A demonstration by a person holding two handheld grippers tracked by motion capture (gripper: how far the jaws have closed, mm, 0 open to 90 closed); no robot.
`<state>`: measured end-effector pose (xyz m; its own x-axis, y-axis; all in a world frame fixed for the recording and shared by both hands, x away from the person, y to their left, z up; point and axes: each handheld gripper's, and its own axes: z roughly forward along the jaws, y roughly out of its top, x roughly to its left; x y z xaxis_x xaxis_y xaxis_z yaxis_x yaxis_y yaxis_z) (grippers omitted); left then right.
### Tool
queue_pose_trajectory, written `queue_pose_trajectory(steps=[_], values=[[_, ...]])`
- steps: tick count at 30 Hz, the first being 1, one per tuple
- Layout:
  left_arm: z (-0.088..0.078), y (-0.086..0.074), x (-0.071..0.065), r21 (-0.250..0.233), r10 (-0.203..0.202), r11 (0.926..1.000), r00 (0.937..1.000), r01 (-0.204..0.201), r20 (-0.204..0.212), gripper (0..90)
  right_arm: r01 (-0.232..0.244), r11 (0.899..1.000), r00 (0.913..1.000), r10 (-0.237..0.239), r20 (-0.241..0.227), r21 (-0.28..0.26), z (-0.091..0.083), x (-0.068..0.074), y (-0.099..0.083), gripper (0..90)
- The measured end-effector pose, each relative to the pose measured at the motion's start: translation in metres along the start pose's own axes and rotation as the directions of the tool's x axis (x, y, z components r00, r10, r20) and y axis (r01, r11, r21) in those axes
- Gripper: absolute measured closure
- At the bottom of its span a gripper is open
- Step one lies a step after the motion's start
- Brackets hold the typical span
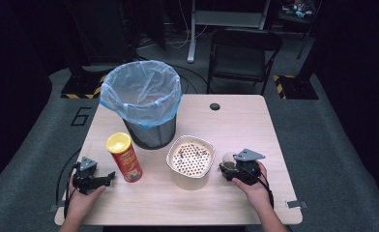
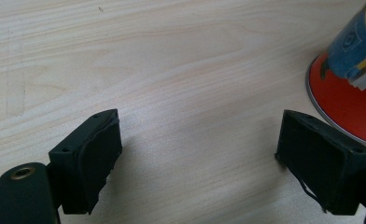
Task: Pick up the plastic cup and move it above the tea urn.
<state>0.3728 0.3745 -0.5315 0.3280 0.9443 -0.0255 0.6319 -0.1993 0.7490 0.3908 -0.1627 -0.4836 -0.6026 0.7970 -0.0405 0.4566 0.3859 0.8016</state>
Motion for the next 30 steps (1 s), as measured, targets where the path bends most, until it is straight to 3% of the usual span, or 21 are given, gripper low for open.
queue_pose_trajectory(steps=[11,12,16,23,30], values=[[0.0,0.001,0.001,0.01,0.01,0.9999,0.9999,-0.01,0.001,13.4,-0.047,0.999,0.9949,0.049,0.088,-0.026,-0.017,-0.025,-0.005,29.3],[0.001,0.001,0.001,0.001,0.007,1.0,1.0,-0.007,-0.003,13.4,-0.05,0.998,0.9911,0.053,0.122,-0.024,-0.019,-0.032,-0.008,29.3],[0.001,0.001,0.001,0.001,-0.001,1.0,1.0,0.001,0.0,13.4,-0.064,0.998,0.982,0.066,0.177,-0.019,-0.024,-0.045,-0.013,29.3],[0.001,0.001,0.001,0.002,0.0,1.0,1.0,0.0,0.0,13.4,-0.13,0.991,0.9679,0.131,0.214,-0.022,-0.028,-0.065,-0.022,29.2],[0.001,0.001,0.001,0.001,0.0,1.0,1.0,0.0,0.0,13.4,-0.16,0.987,0.9638,0.163,0.211,-0.033,-0.028,-0.071,-0.028,24.5]])
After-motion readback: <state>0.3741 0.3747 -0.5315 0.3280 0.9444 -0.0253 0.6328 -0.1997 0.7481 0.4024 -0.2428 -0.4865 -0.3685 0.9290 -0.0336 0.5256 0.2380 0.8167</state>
